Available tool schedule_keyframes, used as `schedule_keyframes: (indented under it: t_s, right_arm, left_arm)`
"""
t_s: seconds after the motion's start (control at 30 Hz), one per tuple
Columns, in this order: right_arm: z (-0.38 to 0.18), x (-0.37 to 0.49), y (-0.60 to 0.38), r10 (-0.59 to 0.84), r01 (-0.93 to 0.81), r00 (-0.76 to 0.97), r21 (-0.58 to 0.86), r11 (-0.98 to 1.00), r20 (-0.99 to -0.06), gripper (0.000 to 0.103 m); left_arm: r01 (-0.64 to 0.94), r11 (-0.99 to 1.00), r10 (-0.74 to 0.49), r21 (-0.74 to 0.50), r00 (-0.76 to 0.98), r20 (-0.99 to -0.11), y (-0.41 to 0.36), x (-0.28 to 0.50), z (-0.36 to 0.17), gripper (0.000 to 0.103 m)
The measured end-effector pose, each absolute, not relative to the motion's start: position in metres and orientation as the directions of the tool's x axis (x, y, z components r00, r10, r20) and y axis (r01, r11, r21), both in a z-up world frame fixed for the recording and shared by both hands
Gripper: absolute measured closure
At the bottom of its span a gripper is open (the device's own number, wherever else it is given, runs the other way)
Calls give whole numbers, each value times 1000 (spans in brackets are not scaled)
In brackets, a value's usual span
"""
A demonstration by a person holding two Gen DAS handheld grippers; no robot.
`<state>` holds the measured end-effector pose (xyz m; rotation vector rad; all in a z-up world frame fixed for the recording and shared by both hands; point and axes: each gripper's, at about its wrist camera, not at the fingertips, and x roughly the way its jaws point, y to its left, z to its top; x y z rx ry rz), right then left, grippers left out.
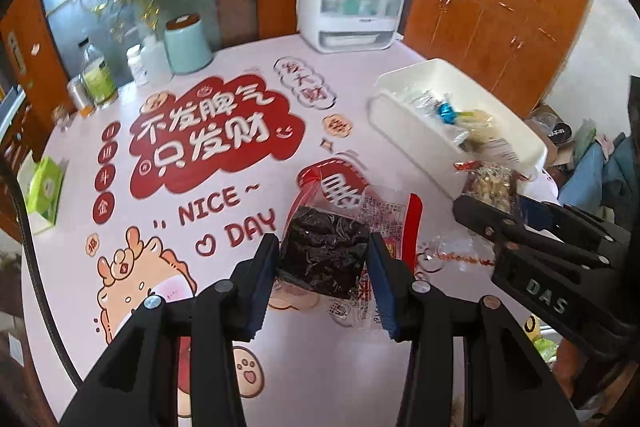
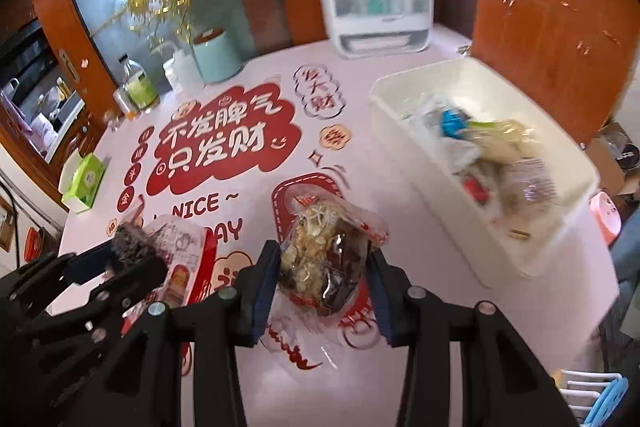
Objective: Organize snacks
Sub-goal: 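Carry both bags into the white bin and release them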
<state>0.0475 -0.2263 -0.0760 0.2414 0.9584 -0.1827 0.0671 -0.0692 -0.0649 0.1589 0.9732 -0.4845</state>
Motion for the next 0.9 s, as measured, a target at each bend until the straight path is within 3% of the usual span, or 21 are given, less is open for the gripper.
schedule_keyframes:
  t_s: [0.3, 0.53, 0.9]
  right_arm:
    - [-48, 20, -272, -22, 213, 621, 142, 967, -784, 60]
    - [-44, 23, -337, -31, 145, 616, 75, 987, -787, 60]
    - [-48, 50, -447, -74, 180, 598, 43, 983, -798, 59]
  left_arm:
    - [421, 905, -297, -66, 512, -806, -129, 61, -39, 60]
    - [385, 920, -288, -75, 531, -797, -207, 66, -39, 60]
    - [362, 931, -249, -48, 535, -807, -299, 87, -41, 59]
